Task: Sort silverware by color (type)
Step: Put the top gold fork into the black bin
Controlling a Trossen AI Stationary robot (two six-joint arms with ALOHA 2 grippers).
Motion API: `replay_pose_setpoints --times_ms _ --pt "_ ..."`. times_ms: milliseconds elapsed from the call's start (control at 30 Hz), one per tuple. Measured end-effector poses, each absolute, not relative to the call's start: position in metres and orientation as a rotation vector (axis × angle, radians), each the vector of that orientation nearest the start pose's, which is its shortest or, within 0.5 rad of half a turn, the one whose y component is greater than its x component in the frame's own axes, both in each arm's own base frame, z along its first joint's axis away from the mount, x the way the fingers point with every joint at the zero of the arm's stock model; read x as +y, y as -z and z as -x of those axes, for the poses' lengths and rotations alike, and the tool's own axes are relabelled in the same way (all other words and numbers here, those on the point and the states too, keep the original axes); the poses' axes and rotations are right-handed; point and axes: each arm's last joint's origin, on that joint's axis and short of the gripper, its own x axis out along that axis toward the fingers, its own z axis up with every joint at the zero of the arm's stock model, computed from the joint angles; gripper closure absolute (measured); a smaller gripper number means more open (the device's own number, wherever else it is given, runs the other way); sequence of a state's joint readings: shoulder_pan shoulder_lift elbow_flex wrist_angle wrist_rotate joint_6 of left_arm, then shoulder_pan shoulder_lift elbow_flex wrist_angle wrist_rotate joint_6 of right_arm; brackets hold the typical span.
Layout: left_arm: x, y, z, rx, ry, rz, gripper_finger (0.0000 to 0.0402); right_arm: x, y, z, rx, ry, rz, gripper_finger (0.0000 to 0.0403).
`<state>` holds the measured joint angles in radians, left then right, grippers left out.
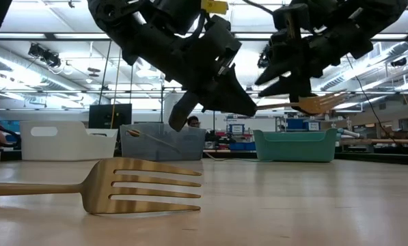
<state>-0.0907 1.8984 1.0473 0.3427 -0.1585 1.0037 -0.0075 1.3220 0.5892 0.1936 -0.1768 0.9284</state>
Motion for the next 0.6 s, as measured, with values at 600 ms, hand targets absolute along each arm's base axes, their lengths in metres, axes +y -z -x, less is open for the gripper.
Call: replay_pose_setpoints --times_ms 600 --pt "-0.040 -0.168 -0.371 0.749 -0.180 -0.585 0.0367 -0.036 -0.191 -0.256 0.508 0.254 -0.607 0.0264"
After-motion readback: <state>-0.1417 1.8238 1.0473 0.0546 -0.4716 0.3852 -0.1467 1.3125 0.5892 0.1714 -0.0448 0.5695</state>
